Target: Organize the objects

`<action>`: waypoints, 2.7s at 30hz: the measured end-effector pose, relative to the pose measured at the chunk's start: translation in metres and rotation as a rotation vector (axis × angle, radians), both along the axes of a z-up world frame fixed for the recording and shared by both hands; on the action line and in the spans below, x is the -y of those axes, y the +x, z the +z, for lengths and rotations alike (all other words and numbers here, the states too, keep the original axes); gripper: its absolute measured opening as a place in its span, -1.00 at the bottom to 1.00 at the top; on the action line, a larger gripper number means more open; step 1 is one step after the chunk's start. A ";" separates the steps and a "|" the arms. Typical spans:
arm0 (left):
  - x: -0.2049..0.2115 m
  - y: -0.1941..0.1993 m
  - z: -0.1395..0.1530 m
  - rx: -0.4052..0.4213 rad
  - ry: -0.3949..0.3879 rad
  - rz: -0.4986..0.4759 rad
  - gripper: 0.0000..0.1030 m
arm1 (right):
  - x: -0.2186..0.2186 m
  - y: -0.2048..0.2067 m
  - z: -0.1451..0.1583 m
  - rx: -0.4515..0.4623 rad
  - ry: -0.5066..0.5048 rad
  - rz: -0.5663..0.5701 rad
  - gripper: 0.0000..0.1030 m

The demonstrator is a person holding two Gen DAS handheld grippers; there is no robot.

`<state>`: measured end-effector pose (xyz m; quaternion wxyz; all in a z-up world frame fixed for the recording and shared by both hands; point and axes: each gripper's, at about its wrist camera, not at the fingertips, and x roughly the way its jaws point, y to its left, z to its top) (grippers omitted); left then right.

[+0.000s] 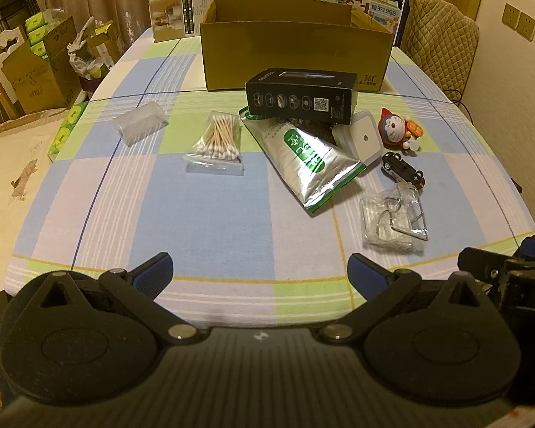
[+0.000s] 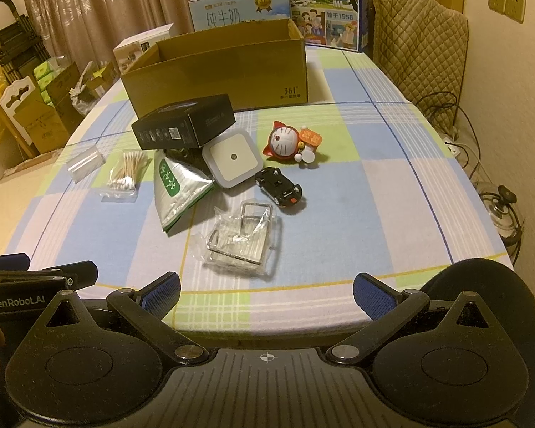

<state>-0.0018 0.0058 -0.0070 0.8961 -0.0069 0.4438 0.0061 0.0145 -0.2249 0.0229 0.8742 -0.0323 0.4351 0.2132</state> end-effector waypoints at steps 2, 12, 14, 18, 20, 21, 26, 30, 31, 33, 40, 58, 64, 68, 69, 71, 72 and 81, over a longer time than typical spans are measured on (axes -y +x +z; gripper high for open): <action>-0.001 0.001 0.000 0.002 0.003 0.002 0.99 | -0.001 0.002 -0.001 0.000 0.000 0.001 0.96; -0.013 0.019 -0.003 -0.009 -0.013 0.018 0.99 | -0.010 0.016 -0.008 0.010 0.022 0.017 0.96; -0.015 0.023 -0.004 -0.009 -0.011 0.022 0.99 | -0.013 0.020 -0.010 0.016 0.031 0.020 0.92; -0.018 0.033 -0.008 -0.011 -0.002 0.028 0.99 | -0.021 0.030 -0.017 0.005 0.042 0.032 0.79; -0.019 0.039 -0.011 -0.016 0.000 0.030 0.99 | -0.026 0.034 -0.021 0.000 0.047 0.042 0.78; -0.020 0.042 -0.013 -0.019 -0.001 0.031 0.99 | -0.028 0.036 -0.024 -0.001 0.046 0.044 0.77; -0.024 0.058 -0.022 -0.035 -0.007 0.046 0.99 | -0.038 0.049 -0.038 -0.026 0.045 0.063 0.74; -0.025 0.069 -0.029 -0.048 -0.019 0.041 0.99 | -0.041 0.061 -0.049 -0.043 0.041 0.054 0.69; -0.025 0.072 -0.031 -0.052 -0.021 0.039 0.99 | -0.042 0.063 -0.052 -0.049 0.038 0.053 0.67; -0.024 0.077 -0.034 -0.058 -0.025 0.033 0.99 | -0.044 0.067 -0.057 -0.063 0.035 0.054 0.64; -0.022 0.091 -0.042 -0.068 -0.030 0.024 0.99 | -0.050 0.074 -0.069 -0.090 0.023 0.071 0.51; -0.035 0.111 -0.043 -0.054 -0.037 0.021 0.98 | -0.061 0.077 -0.061 -0.047 -0.004 0.108 0.12; -0.046 0.127 -0.041 -0.033 -0.027 0.018 0.98 | -0.065 0.080 -0.051 -0.003 -0.009 0.102 0.12; -0.053 0.145 -0.040 -0.014 -0.007 0.004 0.96 | -0.069 0.085 -0.051 0.000 -0.014 0.100 0.12; -0.055 0.151 -0.042 -0.009 0.000 -0.003 0.88 | -0.070 0.086 -0.051 -0.001 -0.016 0.100 0.12; -0.059 0.162 -0.046 -0.017 -0.002 -0.015 0.79 | -0.072 0.088 -0.053 0.001 -0.019 0.099 0.12; -0.061 0.167 -0.049 -0.019 -0.008 -0.021 0.76 | -0.073 0.089 -0.053 0.003 -0.022 0.097 0.12; -0.065 0.200 -0.068 -0.031 0.015 -0.073 0.32 | -0.079 0.104 -0.056 0.015 -0.032 0.076 0.12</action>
